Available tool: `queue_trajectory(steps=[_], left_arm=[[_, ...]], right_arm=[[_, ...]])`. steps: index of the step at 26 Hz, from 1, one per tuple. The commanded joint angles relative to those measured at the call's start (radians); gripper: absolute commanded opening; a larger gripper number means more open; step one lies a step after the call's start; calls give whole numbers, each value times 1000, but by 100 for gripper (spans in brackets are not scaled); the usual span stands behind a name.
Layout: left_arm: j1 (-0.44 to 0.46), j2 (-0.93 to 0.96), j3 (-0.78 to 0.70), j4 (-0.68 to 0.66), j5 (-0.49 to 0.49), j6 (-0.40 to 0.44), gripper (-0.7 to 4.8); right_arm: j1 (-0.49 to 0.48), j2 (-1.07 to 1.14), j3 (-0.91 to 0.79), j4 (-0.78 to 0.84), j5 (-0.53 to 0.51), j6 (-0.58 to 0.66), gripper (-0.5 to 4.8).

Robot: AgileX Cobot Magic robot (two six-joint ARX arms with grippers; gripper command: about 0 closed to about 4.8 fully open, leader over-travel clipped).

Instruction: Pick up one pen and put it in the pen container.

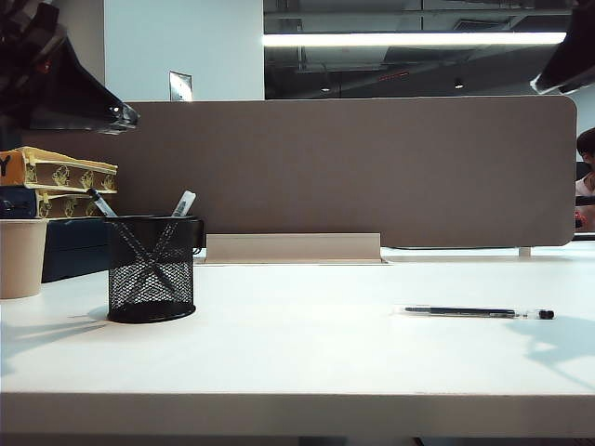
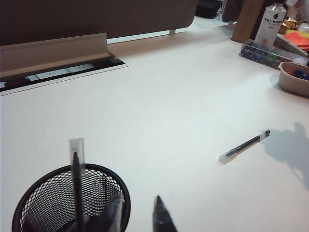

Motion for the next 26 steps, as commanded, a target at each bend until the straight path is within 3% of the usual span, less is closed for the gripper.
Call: queue_trajectory(steps=[1,8,18,26], left_arm=[[-23,8,6,2,-50,3,85],[-23,50,6,-18,-39,4,89],[-22,51,8,137,-42,23,89],[-22,74,7,6,-42,116,89]], right_arm=[[24,-1,6,-5,-3,-2,149],[39,3,5,-13,32,-1,149],[38,18,8,3,-1,-6,149],[38,95,22,-57,10,-71,164]])
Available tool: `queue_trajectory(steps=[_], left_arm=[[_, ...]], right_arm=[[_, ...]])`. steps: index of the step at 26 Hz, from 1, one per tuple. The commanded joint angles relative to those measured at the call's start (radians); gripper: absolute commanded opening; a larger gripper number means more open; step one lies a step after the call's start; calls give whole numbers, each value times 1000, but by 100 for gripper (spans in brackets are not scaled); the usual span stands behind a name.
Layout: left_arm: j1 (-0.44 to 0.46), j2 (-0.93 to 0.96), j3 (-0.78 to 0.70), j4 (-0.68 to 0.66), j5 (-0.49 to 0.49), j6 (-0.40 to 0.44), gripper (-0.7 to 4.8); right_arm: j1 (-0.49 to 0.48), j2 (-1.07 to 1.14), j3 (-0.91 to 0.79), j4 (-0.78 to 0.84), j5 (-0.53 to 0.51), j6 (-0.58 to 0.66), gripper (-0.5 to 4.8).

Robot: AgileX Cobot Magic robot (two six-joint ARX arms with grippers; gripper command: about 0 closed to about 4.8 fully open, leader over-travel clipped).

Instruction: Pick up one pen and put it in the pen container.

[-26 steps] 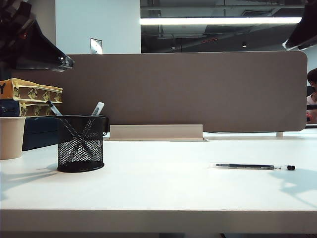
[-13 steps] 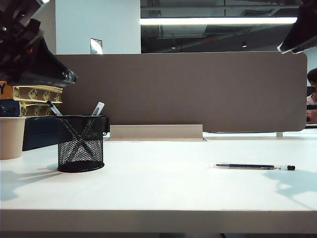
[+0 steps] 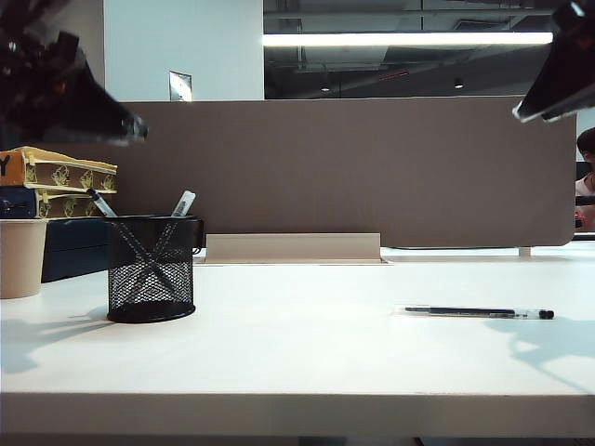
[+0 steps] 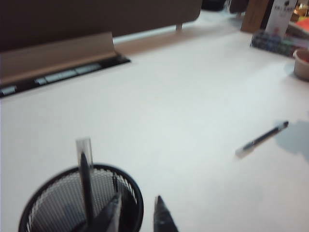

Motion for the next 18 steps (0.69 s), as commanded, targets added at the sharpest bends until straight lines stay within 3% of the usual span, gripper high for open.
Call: queue_trajectory(steps=[1,10,18], left_arm=[[0,3,5,-48,2,55,89],[0,2,5,-90,-1,127,90],[0,2,6,-112,-44,183,94]], right_arm=[[-1,31,24,-45,16,-61,164],[0,68,31,-162,69,-317,172],[0,209,138,-234,97,-340,178]])
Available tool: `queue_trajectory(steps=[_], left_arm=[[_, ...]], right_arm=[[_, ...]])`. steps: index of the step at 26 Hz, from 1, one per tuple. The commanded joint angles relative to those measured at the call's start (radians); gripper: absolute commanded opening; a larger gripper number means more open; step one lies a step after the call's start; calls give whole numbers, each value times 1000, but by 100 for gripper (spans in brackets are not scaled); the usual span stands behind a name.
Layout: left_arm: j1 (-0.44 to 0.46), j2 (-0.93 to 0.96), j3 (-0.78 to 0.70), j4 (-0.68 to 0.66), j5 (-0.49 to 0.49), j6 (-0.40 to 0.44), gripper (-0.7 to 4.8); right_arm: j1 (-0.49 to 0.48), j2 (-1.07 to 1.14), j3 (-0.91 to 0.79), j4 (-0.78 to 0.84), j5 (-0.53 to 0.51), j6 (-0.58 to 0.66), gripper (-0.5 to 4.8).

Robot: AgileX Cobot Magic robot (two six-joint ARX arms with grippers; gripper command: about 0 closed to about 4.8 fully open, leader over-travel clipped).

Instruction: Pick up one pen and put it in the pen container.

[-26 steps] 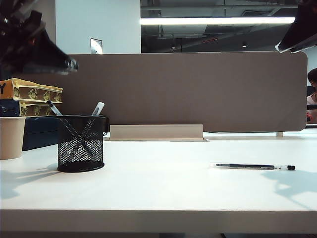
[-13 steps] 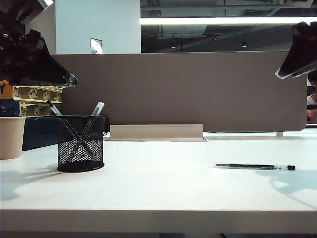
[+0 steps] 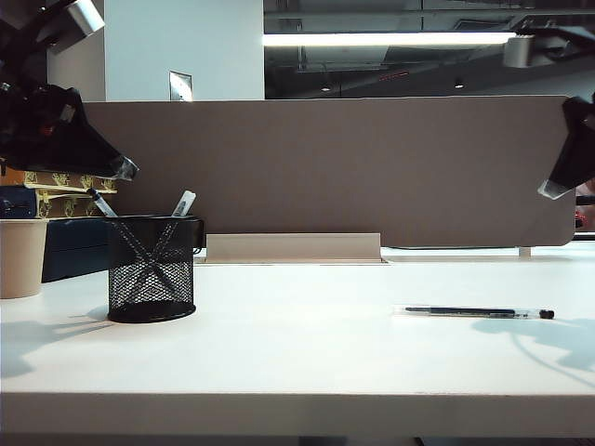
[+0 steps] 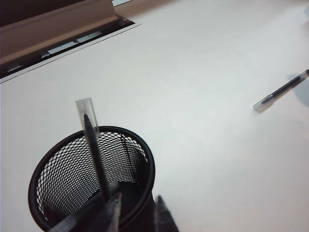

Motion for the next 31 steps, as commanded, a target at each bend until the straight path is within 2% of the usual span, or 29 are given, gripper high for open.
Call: queue_trajectory(steps=[1,7,11,13,17,22,26,31], left_arm=[[-1,-3,6,8,-2,9,94],[-1,-3,6,0,-2,9,94],[-1,-3,6,0,-2,9,95],[-1,-3,6,1,-2,9,95],[-1,-3,6,3,-2,10,95],[-1,-3,6,5,-2,13,95],[-1,-3,6,2,-2,28,95],[-1,-3,6,2,-2,28,94]], right_arm=[[0,104,115,-45,13,1,181],[0,230,281,-167,8,1,182],[0,269,330,-240,-37,-9,212],[6,272,329,-277,-44,-106,212],[38,272,329,-322,22,-196,212],[66,279,329,-325,97,-187,212],[90,314,329,-349,200,-189,212],[132,373,329,-370,203,-189,212]])
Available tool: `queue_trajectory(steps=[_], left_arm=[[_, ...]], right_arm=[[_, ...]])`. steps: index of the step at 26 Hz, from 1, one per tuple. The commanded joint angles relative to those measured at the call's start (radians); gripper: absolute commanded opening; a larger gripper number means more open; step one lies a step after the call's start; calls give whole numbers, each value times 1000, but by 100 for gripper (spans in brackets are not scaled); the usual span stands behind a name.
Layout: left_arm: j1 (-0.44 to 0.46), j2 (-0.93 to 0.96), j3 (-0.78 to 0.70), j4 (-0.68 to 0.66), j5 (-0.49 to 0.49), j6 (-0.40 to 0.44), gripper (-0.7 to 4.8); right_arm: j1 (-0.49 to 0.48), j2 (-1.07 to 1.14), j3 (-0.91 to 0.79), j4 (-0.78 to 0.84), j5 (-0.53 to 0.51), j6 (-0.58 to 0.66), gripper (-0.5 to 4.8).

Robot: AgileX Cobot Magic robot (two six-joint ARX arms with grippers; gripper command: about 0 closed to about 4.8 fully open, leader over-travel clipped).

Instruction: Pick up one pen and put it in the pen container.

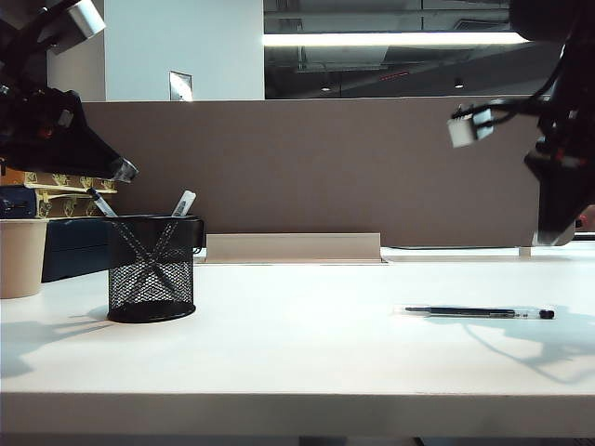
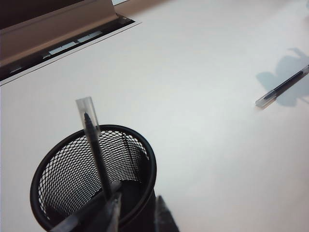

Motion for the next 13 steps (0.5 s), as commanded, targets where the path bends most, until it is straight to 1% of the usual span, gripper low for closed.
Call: queue_trajectory(steps=[1,6,11,13], left_arm=[[-1,-3,6,7,2,4,95],[-1,-3,6,6,3,4,94],[-1,-3,6,7,2,4,94],[-1,-3,6,7,2,4,94]], right_arm=[[20,31,5,-4,1,-1,212],[24,71,4,20,-3,9,213],[24,64,5,90,18,87,217],[24,62,5,100,15,88,217]])
